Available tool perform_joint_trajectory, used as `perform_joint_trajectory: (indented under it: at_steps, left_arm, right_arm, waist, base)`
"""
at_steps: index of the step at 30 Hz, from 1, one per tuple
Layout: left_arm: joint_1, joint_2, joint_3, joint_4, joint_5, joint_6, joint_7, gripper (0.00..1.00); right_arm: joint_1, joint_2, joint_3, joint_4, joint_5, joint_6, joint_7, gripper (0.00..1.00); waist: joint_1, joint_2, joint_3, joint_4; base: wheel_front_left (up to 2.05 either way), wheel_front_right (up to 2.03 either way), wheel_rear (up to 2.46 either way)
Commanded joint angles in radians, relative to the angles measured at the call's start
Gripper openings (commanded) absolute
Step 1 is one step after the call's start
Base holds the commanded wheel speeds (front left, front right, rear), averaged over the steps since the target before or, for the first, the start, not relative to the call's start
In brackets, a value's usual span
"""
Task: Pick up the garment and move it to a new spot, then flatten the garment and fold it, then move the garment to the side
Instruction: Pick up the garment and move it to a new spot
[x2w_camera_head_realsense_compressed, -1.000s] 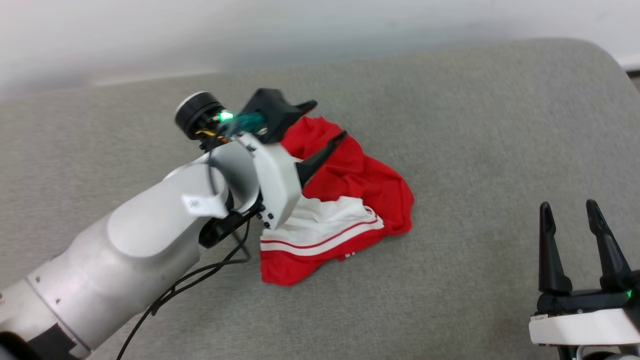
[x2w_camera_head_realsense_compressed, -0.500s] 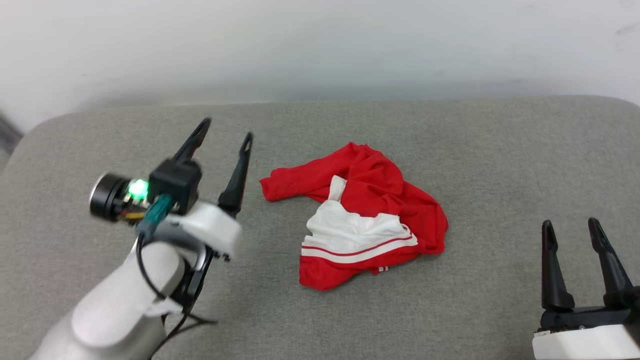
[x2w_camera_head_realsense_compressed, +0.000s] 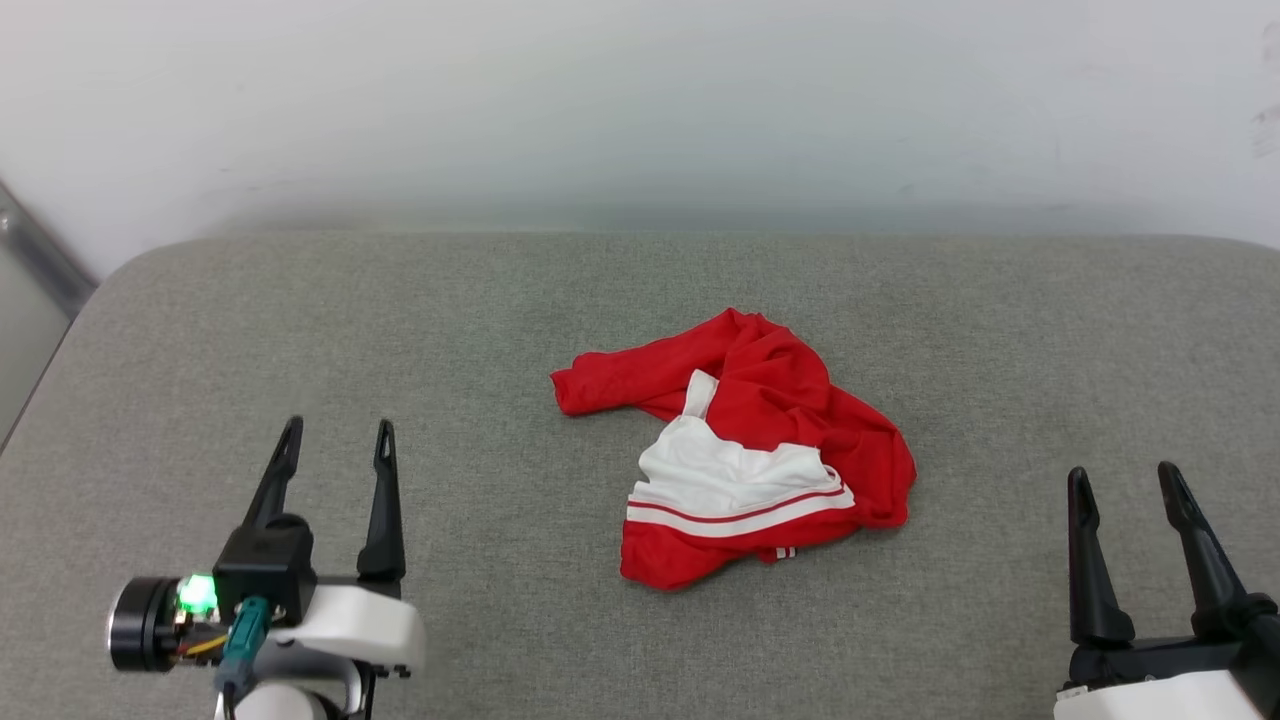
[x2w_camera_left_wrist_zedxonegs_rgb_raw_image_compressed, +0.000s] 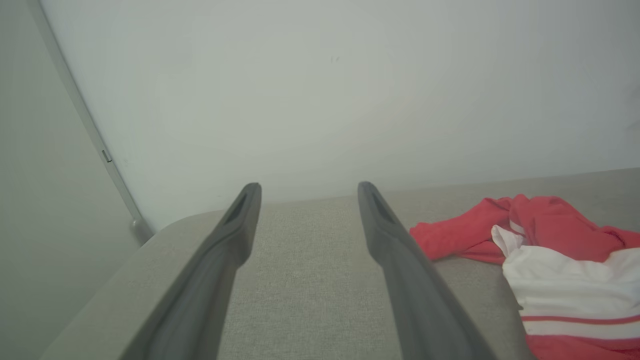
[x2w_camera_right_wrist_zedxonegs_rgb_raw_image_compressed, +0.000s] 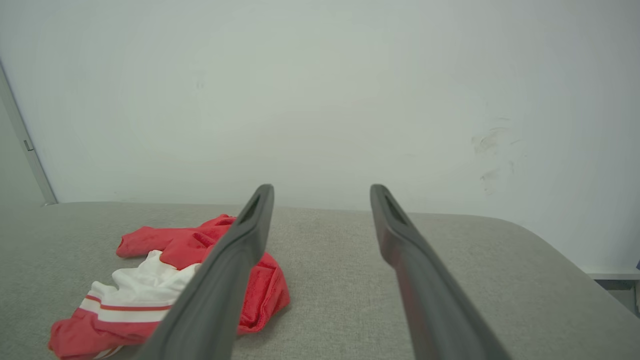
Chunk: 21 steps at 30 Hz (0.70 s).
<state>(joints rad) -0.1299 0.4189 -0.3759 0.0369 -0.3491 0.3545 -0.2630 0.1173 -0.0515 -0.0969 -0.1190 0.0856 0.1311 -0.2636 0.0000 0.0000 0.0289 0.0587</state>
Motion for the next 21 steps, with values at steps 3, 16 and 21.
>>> perform_joint_trajectory:
  at_steps: [3,16,21]
  left_arm:
    - [0.057,-0.051,0.063,-0.002,0.047,-0.032,-0.003,1.00]
    - [0.204,-0.235,0.246,0.013,0.192,-0.168,-0.003,1.00]
    - [0.214,-0.273,0.291,0.020,0.228,-0.216,-0.003,1.00]
  right_arm:
    - [0.013,0.002,0.007,0.007,0.003,-0.001,-0.002,1.00]
    - [0.057,0.002,0.027,0.031,0.028,-0.001,-0.002,1.00]
    - [0.074,0.002,0.025,0.043,0.037,-0.001,-0.002,1.00]
  waist:
    - [0.0000,0.0000,-0.005,-0.002]
    - [0.0000,0.0000,-0.024,-0.016]
    - [0.0000,0.0000,-0.029,-0.010]
  base:
    - [0.00,0.00,0.00]
    - [0.00,0.00,0.00]
    - [0.00,0.00,0.00]
